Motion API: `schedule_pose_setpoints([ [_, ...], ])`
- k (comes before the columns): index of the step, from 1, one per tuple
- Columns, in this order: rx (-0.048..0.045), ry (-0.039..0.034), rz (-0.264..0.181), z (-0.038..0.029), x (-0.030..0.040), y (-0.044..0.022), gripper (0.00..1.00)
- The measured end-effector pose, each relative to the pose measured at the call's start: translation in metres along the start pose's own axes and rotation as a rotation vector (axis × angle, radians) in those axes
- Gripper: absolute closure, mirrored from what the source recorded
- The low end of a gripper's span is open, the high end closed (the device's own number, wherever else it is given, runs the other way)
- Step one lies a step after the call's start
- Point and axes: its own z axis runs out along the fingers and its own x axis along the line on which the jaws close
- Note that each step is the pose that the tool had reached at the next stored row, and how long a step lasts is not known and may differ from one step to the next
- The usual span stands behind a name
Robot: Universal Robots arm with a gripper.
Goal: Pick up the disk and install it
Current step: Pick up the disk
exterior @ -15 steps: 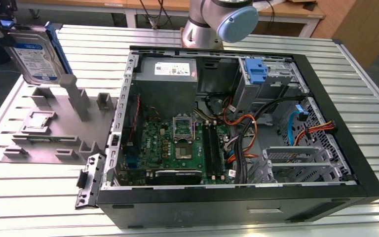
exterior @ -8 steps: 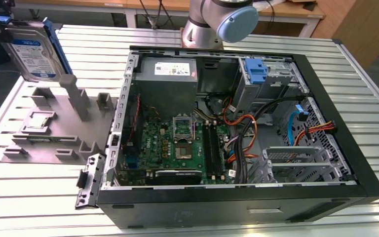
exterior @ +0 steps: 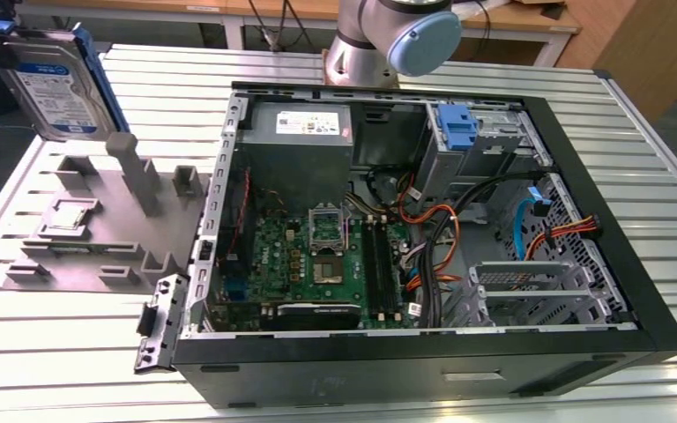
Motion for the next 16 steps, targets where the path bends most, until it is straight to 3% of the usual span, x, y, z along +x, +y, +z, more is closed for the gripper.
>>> schedule_pose_setpoints([
  [16,-0.0001,0.0000,0.000,-0.0072,-0.0001,0.0000,0.64],
])
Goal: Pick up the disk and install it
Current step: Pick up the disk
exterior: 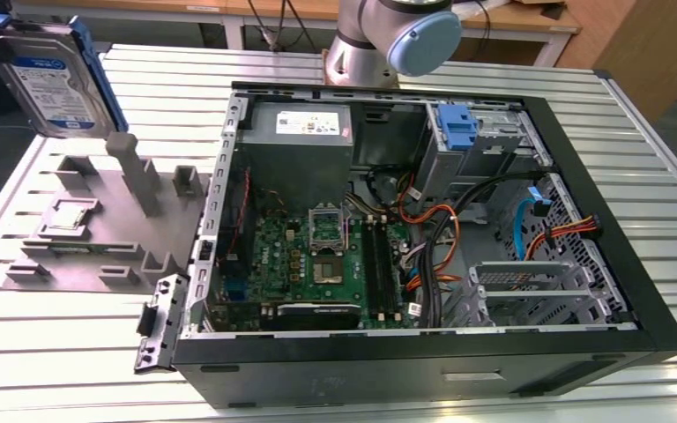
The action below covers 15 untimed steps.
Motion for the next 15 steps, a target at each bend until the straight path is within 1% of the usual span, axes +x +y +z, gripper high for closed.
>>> schedule_pose_setpoints([
  [7,-0.0001,0.0000,0.000,-0.0063,0.0000,0.0000,0.64],
  [15,0.0001,0.0000,0.000,-0.0191,-0.0001,0.0000,0.64],
])
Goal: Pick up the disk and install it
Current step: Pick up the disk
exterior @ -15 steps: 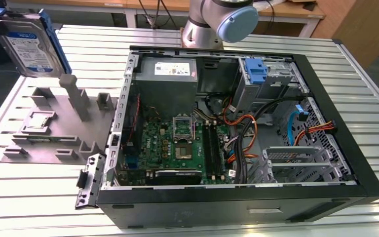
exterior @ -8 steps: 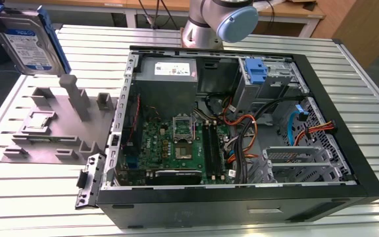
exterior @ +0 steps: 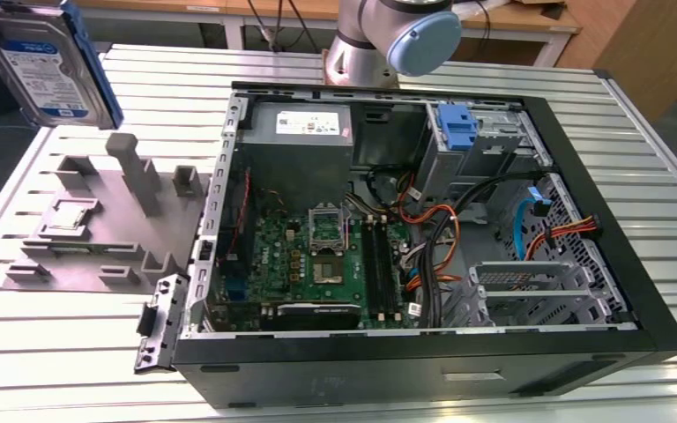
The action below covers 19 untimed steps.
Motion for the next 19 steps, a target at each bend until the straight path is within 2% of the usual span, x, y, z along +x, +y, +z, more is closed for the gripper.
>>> schedule_pose_setpoints([
  [5,0.0001,0.0000,0.000,-0.0059,0.0000,0.0000,0.64],
  [19,0.0006,0.0000,0.000,-0.0087,0.0000,0.0001,0.64],
])
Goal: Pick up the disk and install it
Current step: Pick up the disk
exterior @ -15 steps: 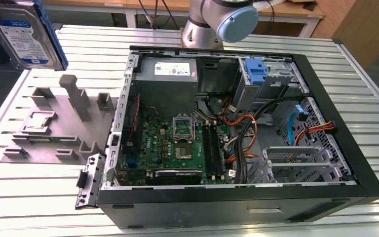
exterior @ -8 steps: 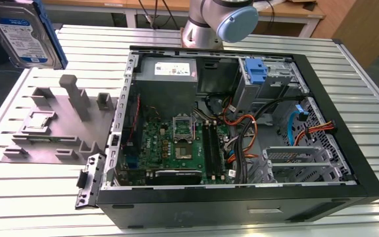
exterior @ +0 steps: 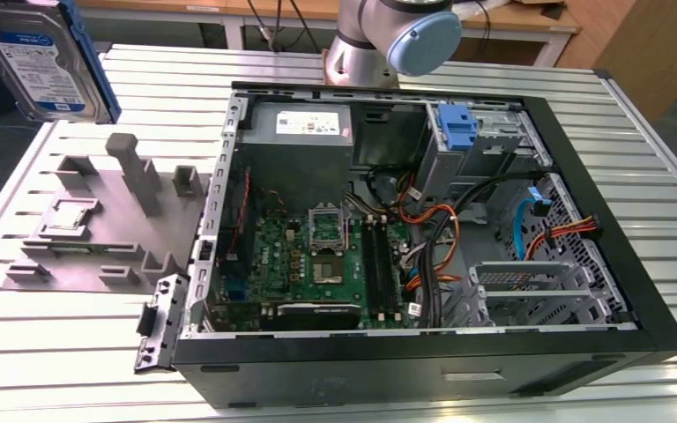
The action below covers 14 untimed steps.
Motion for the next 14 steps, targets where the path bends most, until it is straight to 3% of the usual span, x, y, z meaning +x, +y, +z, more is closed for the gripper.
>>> schedule_pose_setpoints([
  [6,0.0016,-0.0002,0.000,-0.0008,0.0000,0.0005,0.64],
  [14,0.0016,-0.0001,-0.002,-0.0086,-0.0001,0.0004,0.64],
])
